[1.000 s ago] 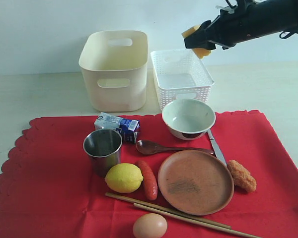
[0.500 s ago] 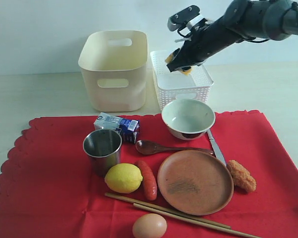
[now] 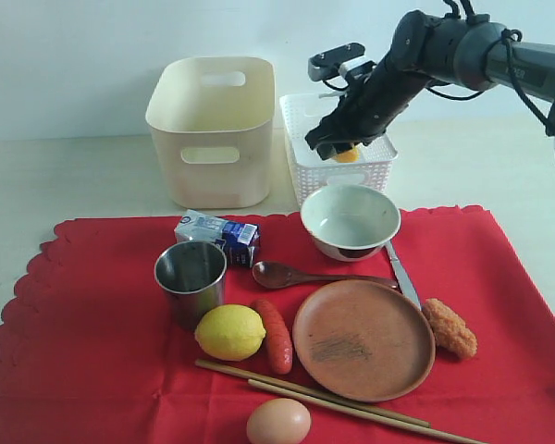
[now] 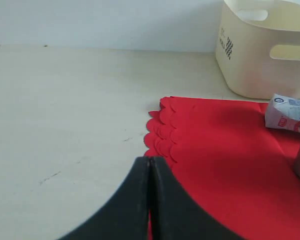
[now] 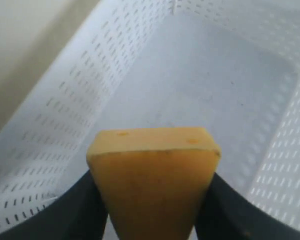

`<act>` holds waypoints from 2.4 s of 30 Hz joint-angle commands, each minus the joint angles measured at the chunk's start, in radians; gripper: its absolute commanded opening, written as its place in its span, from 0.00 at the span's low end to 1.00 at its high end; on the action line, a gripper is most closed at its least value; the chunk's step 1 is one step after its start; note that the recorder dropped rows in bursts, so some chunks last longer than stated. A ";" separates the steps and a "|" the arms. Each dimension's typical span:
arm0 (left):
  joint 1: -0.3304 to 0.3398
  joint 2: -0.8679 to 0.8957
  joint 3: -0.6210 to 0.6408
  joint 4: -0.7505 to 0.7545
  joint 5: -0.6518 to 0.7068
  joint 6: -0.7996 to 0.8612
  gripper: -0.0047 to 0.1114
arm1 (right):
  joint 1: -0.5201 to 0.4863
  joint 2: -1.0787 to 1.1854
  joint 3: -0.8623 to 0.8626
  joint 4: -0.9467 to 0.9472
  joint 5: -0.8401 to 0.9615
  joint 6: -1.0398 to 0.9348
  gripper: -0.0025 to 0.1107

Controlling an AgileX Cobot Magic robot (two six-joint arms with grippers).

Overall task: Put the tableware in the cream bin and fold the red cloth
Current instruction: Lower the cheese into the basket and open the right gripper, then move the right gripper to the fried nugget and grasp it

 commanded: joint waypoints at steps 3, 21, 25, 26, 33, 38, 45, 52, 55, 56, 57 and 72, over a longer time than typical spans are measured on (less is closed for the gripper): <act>0.003 -0.006 0.003 -0.003 -0.013 0.003 0.04 | 0.000 0.003 -0.013 -0.054 -0.001 0.043 0.02; 0.003 -0.006 0.003 -0.003 -0.013 0.003 0.04 | 0.000 0.013 -0.013 -0.054 0.018 0.043 0.33; 0.003 -0.006 0.003 -0.003 -0.013 0.003 0.04 | 0.000 0.013 -0.013 -0.054 0.018 0.043 0.34; 0.003 -0.006 0.003 -0.003 -0.013 0.003 0.04 | 0.000 0.013 -0.013 -0.054 0.020 0.043 0.34; 0.003 -0.006 0.003 -0.003 -0.013 0.003 0.04 | 0.000 0.011 -0.013 -0.054 0.032 0.045 0.55; 0.003 -0.006 0.003 -0.003 -0.013 0.003 0.04 | 0.000 -0.017 -0.013 -0.054 0.045 0.045 0.58; 0.003 -0.006 0.003 -0.003 -0.013 0.003 0.04 | 0.000 -0.109 -0.013 -0.054 0.126 0.045 0.58; 0.003 -0.006 0.003 -0.003 -0.013 0.003 0.04 | 0.000 -0.209 -0.013 -0.078 0.307 0.049 0.57; 0.003 -0.006 0.003 -0.003 -0.013 0.003 0.04 | 0.000 -0.241 -0.013 -0.121 0.393 0.075 0.56; 0.003 -0.006 0.003 -0.003 -0.013 0.003 0.04 | 0.000 -0.250 -0.011 -0.139 0.417 0.089 0.55; 0.003 -0.006 0.003 -0.003 -0.013 0.003 0.04 | 0.000 -0.262 -0.006 -0.160 0.417 0.102 0.54; 0.003 -0.006 0.003 -0.003 -0.013 0.003 0.04 | 0.000 -0.456 0.388 -0.285 0.407 0.231 0.52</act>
